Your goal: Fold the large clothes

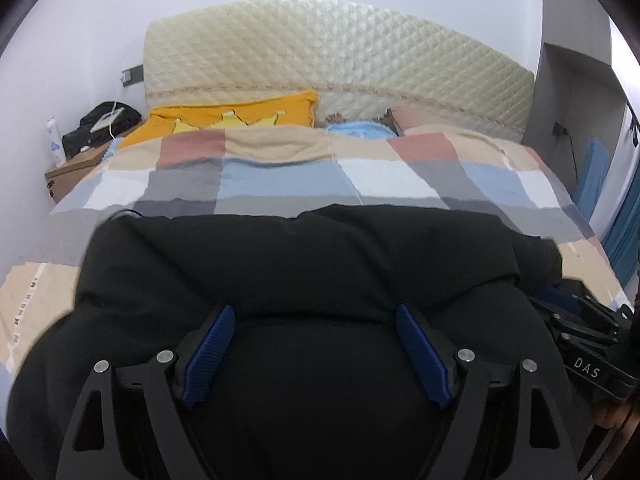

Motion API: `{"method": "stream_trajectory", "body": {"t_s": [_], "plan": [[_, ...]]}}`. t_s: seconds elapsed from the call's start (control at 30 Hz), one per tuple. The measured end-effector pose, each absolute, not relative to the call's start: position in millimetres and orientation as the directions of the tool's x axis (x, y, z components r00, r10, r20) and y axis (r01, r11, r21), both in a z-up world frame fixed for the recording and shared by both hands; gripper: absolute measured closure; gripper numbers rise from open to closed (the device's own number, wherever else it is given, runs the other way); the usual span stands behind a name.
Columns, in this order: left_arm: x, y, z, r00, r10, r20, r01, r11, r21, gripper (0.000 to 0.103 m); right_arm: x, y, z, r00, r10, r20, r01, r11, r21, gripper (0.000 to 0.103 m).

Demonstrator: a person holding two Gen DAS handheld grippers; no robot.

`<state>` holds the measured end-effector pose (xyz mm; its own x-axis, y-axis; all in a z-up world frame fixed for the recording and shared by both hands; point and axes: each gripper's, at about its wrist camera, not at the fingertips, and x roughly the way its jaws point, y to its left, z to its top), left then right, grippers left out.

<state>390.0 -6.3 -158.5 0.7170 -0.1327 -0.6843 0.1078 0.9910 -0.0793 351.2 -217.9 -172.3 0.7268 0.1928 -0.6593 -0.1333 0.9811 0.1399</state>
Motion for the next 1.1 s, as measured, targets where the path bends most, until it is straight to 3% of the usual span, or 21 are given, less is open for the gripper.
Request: {"method": "stream_trajectory", "body": {"t_s": [0.2, 0.53, 0.67, 0.8, 1.1], "plan": [[378, -15, -163, 0.737, -0.096, -0.669, 0.114, 0.993, -0.017, 0.020, 338, -218, -176, 0.730, 0.183, -0.658, -0.141, 0.983, 0.117, 0.043], [371, 25, -129, 0.775, -0.050, -0.630, 0.044, 0.999, -0.025, 0.020, 322, -243, -152, 0.768, 0.176, -0.616, -0.111, 0.984, 0.143, 0.043], [386, 30, -139, 0.750, 0.055, -0.659, 0.034, 0.992, 0.122, 0.020, 348, -247, -159, 0.741, 0.147, -0.655, -0.094, 0.989, 0.115, 0.043], [401, 45, -149, 0.724, 0.006, -0.689, 0.023, 0.999, 0.032, 0.020, 369, -246, -167, 0.721, 0.147, -0.678, -0.076, 0.988, 0.133, 0.043], [425, 43, -164, 0.718, 0.002, -0.696, 0.024, 0.999, 0.027, 0.020, 413, -234, -187, 0.632, 0.175, -0.755, -0.118, 0.985, 0.129, 0.042]]}}
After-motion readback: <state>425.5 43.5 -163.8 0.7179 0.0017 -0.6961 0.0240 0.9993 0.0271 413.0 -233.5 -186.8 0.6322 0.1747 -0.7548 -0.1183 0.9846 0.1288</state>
